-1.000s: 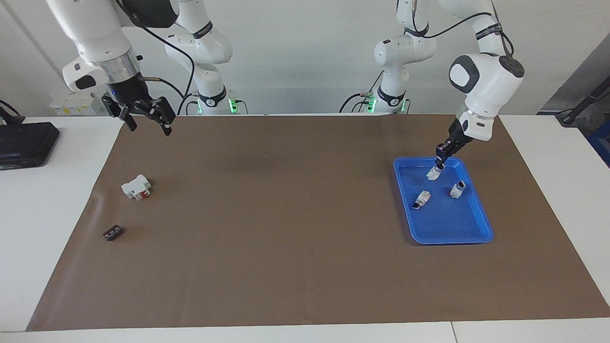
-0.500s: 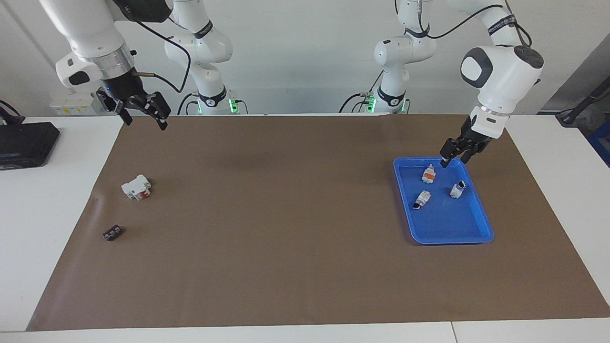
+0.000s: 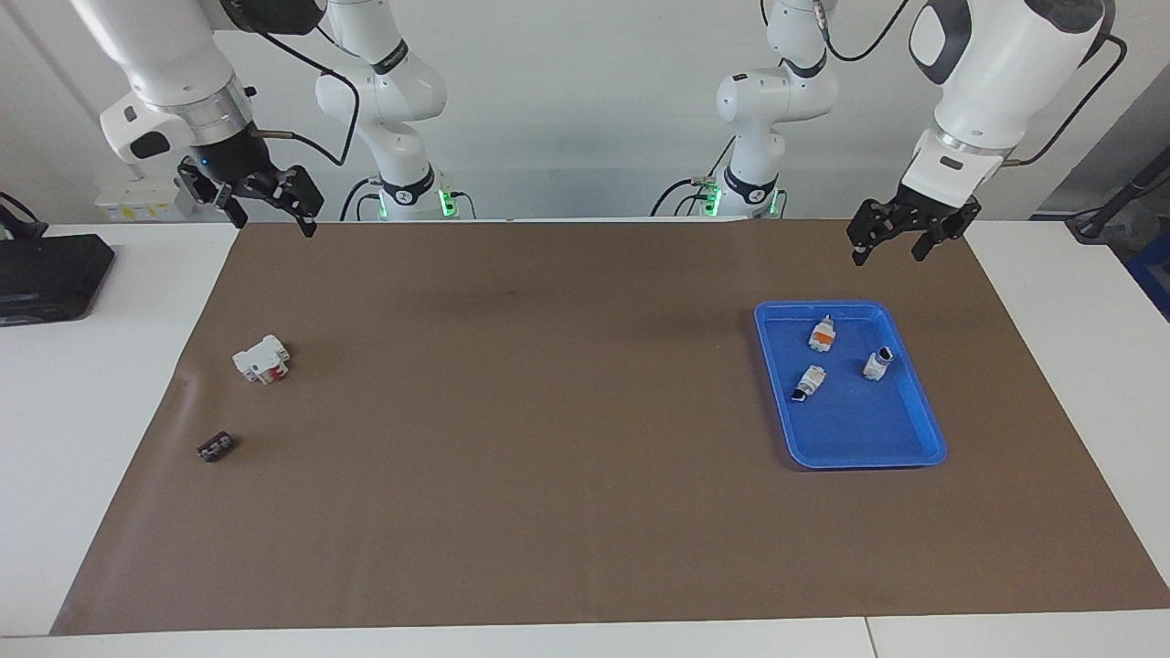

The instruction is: Turn and place switch with both arms

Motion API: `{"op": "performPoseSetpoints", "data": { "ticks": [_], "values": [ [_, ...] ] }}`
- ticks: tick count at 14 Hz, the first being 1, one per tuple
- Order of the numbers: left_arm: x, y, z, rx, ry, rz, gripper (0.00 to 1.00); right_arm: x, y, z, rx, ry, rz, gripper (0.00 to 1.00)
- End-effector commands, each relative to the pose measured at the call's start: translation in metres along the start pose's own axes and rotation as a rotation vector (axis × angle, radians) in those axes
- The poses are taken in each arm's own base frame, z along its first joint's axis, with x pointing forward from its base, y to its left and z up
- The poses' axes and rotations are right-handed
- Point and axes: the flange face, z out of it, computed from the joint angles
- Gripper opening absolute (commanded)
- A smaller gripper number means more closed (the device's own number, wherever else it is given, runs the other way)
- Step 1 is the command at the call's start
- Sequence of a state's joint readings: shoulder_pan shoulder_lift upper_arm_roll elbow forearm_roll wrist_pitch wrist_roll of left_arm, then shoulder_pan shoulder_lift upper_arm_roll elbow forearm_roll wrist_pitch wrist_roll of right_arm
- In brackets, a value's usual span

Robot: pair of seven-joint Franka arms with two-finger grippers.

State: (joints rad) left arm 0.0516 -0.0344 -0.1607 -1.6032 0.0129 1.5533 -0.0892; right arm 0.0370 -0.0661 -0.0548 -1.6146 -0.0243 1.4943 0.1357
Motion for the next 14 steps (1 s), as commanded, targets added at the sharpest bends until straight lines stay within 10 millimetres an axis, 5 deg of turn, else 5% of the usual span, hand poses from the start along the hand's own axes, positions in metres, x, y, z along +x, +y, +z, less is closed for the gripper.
{"op": "performPoseSetpoints", "data": {
  "ticks": [1, 5, 14],
  "values": [
    [-0.003, 0.008, -0.021, 0.029, -0.039, 0.021, 0.96, 0.0, 0.001, 0.001, -0.01, -0.008, -0.032, 1.0],
    [-0.007, 0.02, -0.028, 0.04, -0.002, 0.05, 1.0, 0.0, -0.001, 0.001, -0.009, -0.009, -0.036, 1.0],
    [-0.001, 0.014, -0.025, 0.034, 0.061, 0.039, 1.0, 0.0, -0.004, 0.001, -0.01, -0.007, -0.044, 1.0]
  ]
}}
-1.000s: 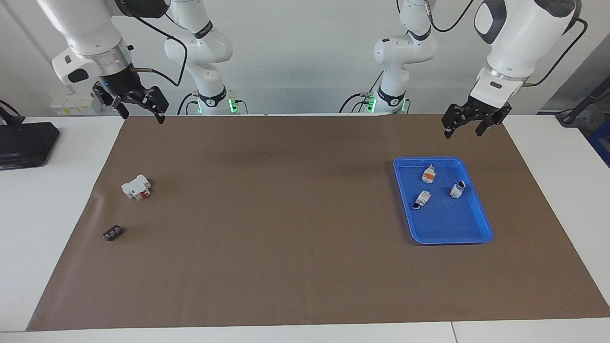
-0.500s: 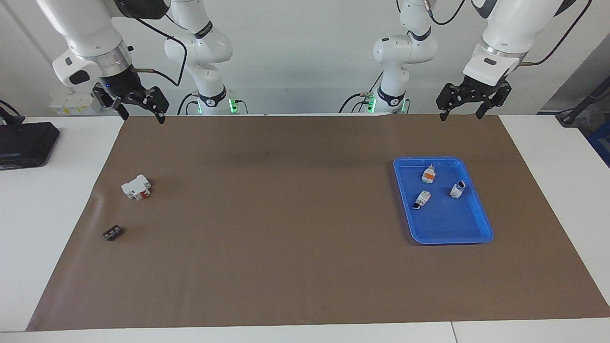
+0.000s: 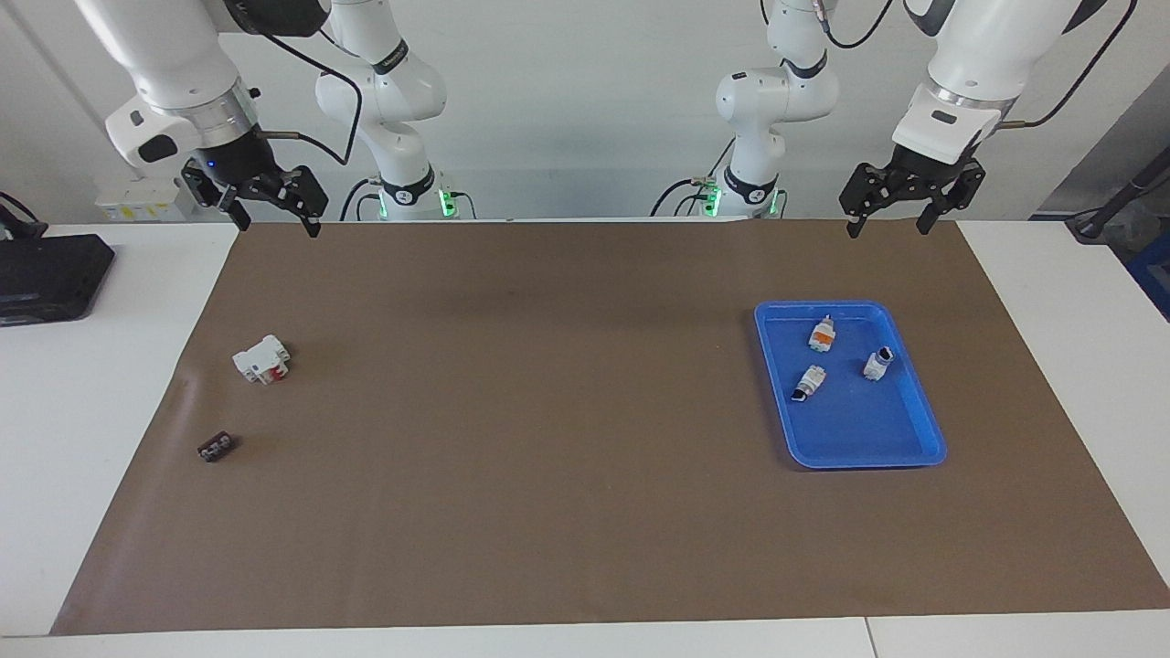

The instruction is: Turn and place switch with both arms

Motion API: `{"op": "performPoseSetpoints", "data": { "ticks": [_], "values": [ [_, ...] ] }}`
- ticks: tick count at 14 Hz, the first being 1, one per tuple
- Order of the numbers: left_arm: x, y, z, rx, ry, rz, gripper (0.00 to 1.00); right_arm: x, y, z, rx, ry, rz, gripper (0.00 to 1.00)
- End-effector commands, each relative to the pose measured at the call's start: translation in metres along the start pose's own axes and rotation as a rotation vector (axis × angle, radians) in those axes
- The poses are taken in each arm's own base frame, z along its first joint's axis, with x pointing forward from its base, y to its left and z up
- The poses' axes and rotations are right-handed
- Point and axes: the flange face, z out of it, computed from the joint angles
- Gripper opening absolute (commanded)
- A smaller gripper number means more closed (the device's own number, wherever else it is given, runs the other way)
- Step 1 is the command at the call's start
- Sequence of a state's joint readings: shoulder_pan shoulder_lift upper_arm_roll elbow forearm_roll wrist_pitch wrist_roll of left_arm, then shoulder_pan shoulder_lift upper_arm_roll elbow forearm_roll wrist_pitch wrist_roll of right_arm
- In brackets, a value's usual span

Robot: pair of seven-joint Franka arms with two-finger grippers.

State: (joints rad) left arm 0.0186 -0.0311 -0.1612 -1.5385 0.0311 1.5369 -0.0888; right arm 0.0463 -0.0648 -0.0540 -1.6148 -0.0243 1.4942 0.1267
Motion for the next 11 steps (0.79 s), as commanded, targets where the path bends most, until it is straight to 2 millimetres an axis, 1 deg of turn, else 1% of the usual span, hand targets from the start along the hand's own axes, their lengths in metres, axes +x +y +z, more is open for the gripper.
{"op": "performPoseSetpoints", "data": {
  "ticks": [1, 2, 5, 9, 11],
  "values": [
    [0.0004, -0.0002, 0.0014, 0.021, 0.015, 0.009, 1.0, 0.0001, 0.0039, -0.0001, -0.009, -0.006, -0.02, 1.0],
    [0.0004, 0.0015, 0.0019, 0.02, 0.015, 0.012, 1.0, 0.0004, 0.0085, 0.0002, -0.007, -0.008, -0.011, 1.0],
    [0.0004, 0.0025, 0.0047, 0.021, 0.011, 0.015, 1.0, 0.0002, 0.0067, 0.0001, 0.0, -0.009, -0.012, 1.0],
    [0.0033, 0.0031, 0.0022, 0.015, 0.038, 0.007, 1.0, 0.0002, 0.0067, 0.0001, 0.0, -0.009, -0.009, 1.0],
    [0.0032, 0.0029, 0.0068, 0.013, 0.036, 0.007, 1.0, 0.0001, 0.0059, 0.0001, 0.0, -0.009, -0.01, 1.0]
  ]
}}
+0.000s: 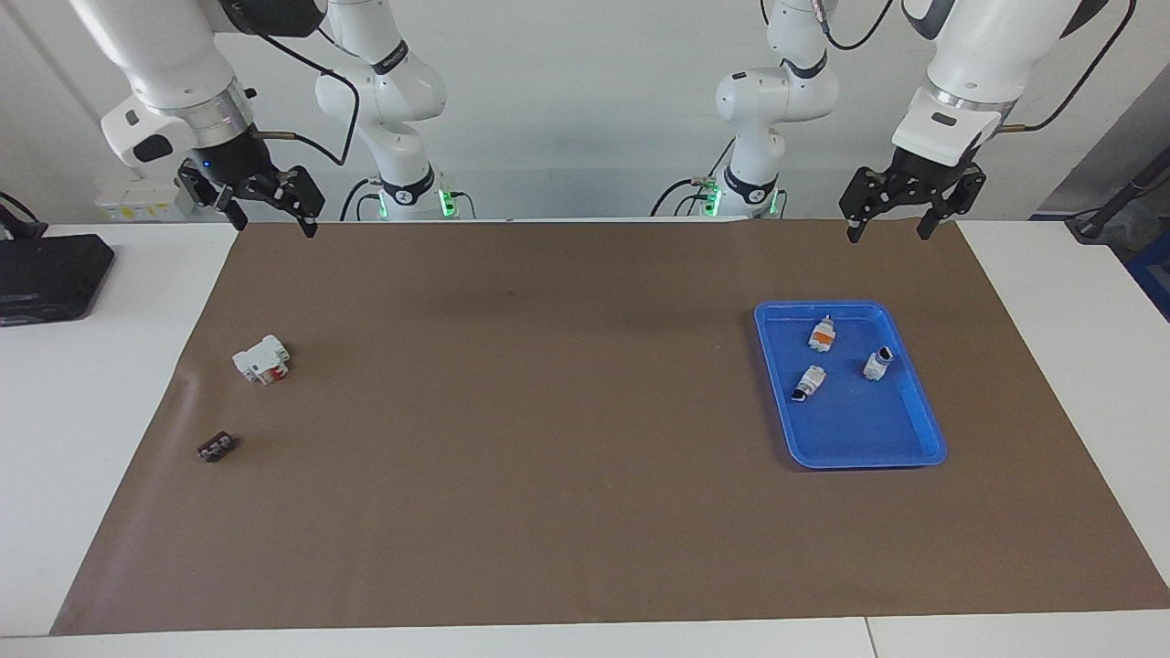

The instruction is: Turn and place switch with both arms

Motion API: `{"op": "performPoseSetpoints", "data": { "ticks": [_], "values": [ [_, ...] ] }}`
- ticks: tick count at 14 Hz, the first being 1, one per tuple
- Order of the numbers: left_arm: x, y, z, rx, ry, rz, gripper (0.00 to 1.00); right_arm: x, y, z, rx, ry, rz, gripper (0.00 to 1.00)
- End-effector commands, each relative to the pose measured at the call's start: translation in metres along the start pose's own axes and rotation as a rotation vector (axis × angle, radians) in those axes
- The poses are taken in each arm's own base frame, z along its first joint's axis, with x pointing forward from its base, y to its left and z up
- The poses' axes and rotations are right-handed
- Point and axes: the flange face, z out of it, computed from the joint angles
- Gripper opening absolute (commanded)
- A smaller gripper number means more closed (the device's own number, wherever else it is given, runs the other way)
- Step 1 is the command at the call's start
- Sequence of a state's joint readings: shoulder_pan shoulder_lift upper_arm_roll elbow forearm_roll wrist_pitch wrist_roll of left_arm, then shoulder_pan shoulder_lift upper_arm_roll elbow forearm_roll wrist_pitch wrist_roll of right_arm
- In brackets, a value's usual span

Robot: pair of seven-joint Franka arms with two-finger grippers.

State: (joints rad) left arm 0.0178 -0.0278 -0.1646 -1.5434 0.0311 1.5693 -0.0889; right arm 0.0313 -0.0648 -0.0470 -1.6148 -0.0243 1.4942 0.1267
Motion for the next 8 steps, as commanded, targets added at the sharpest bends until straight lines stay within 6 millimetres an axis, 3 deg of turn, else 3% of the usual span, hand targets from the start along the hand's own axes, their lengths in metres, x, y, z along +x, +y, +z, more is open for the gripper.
{"op": "performPoseSetpoints", "data": {
  "ticks": [1, 8],
  "values": [
    [-0.0033, -0.0002, 0.0056, 0.015, 0.012, 0.0, 1.0, -0.0005, 0.0003, 0.0, -0.001, -0.009, -0.021, 1.0],
    [-0.0065, 0.0011, 0.0109, -0.007, 0.007, -0.006, 1.0, -0.0006, -0.0006, 0.0, -0.001, -0.009, -0.023, 1.0]
  ]
}}
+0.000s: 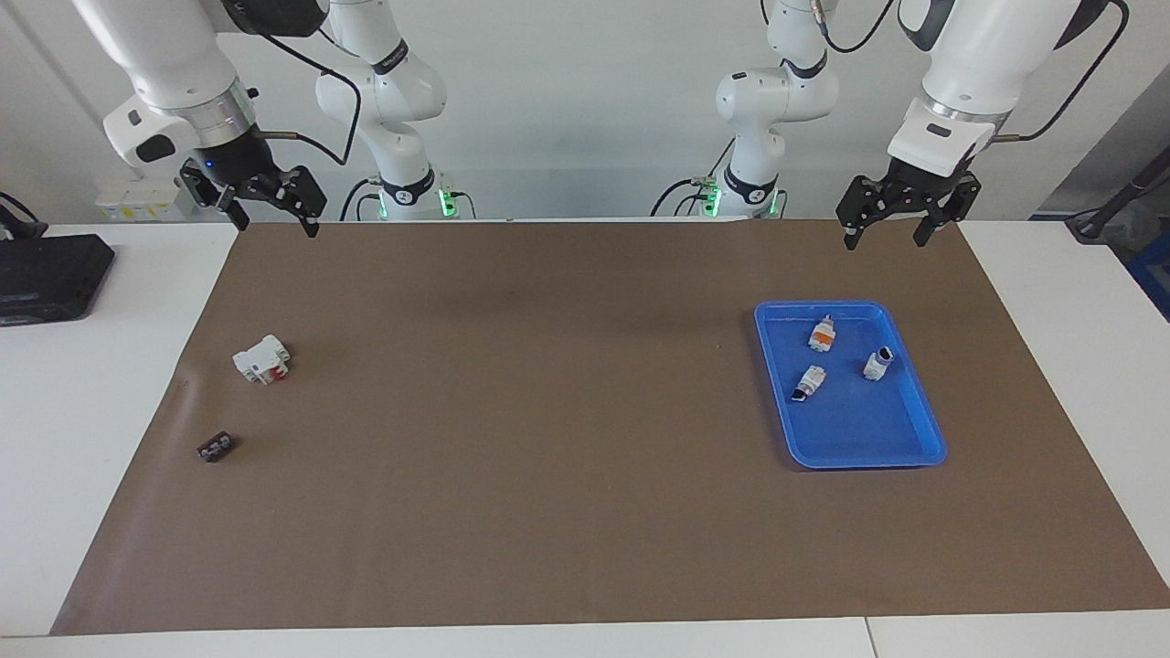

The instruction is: Turn and place switch with both arms

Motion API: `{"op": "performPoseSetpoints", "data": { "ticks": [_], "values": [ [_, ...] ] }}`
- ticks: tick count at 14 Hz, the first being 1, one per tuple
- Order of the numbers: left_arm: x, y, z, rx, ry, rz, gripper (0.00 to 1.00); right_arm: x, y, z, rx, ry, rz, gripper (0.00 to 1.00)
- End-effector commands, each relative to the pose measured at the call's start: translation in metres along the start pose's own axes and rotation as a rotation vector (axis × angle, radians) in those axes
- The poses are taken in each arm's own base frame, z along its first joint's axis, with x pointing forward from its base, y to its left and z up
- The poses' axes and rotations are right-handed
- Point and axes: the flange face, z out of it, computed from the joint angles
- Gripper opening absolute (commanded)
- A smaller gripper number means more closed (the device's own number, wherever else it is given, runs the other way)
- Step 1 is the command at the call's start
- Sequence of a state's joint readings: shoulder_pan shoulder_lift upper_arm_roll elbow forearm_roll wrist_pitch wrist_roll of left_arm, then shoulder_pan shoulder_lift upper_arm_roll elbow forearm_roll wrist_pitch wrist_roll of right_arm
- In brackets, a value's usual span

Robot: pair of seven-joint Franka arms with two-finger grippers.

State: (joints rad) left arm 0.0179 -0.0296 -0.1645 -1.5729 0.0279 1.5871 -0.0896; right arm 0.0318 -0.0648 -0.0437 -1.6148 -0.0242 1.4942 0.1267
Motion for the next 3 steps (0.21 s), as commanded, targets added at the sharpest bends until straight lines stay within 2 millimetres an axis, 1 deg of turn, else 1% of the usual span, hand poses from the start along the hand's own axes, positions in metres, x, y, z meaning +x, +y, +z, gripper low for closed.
{"op": "performPoseSetpoints", "data": {
  "ticks": [1, 3],
  "values": [
    [-0.007, 0.0005, -0.0003, -0.006, 0.017, -0.005, 1.0, -0.0004, 0.0014, 0.0001, 0.001, -0.009, -0.019, 1.0],
    [-0.0069, -0.0005, -0.0003, -0.005, 0.017, -0.006, 1.0, -0.0004, 0.0015, 0.0001, 0.0, -0.009, -0.019, 1.0]
  ]
}}
